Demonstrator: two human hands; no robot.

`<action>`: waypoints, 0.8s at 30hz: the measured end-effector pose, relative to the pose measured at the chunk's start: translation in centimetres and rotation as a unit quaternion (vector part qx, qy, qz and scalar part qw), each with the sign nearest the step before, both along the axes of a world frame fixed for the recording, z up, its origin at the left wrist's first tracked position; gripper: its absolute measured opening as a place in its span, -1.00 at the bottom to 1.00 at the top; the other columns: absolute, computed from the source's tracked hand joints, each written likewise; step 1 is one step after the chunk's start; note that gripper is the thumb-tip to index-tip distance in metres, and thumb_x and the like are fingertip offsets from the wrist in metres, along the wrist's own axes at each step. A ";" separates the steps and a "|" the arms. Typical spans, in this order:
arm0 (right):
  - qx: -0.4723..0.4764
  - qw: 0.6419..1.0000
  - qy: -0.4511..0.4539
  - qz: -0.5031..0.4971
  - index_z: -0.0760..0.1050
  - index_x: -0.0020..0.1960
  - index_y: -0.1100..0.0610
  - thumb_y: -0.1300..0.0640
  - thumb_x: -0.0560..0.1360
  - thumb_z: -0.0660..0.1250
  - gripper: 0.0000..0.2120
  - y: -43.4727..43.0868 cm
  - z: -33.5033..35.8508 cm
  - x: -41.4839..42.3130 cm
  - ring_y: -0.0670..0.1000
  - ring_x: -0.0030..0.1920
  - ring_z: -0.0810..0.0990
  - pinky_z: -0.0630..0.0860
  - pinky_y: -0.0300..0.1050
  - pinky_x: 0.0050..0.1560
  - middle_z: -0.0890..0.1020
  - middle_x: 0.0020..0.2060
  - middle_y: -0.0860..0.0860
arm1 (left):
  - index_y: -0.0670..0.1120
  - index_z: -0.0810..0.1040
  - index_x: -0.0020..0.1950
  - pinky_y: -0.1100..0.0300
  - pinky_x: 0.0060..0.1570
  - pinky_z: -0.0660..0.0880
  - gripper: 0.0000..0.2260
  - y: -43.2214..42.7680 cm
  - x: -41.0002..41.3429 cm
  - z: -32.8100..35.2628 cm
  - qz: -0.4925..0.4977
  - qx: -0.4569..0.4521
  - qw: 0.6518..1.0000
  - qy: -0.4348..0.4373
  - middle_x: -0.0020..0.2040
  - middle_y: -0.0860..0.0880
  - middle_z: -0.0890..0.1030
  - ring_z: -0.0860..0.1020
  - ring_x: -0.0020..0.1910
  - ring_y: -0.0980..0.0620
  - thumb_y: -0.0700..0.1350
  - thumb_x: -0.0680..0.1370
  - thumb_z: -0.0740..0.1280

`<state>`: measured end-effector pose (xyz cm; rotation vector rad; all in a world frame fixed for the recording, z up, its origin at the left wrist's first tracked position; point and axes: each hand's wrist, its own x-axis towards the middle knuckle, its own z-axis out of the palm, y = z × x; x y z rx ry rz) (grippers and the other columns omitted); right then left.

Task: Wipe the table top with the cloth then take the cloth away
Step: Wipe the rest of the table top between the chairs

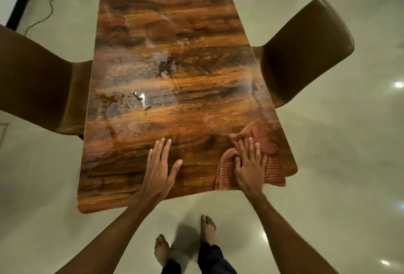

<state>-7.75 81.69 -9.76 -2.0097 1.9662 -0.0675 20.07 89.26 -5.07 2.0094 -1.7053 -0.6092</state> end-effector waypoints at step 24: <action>0.011 0.926 -0.048 0.375 -0.08 0.67 -0.14 -0.16 0.70 -0.03 -0.43 -8.6 -1.1 27.0 0.05 0.65 -0.25 -0.11 0.31 0.60 -0.17 0.67 -0.09 | 0.04 -0.03 0.65 0.13 0.57 -0.28 -0.37 -6.5 16.1 -0.5 0.101 0.031 0.994 -0.009 0.66 0.06 -0.06 -0.13 0.63 0.12 0.26 0.63 0.01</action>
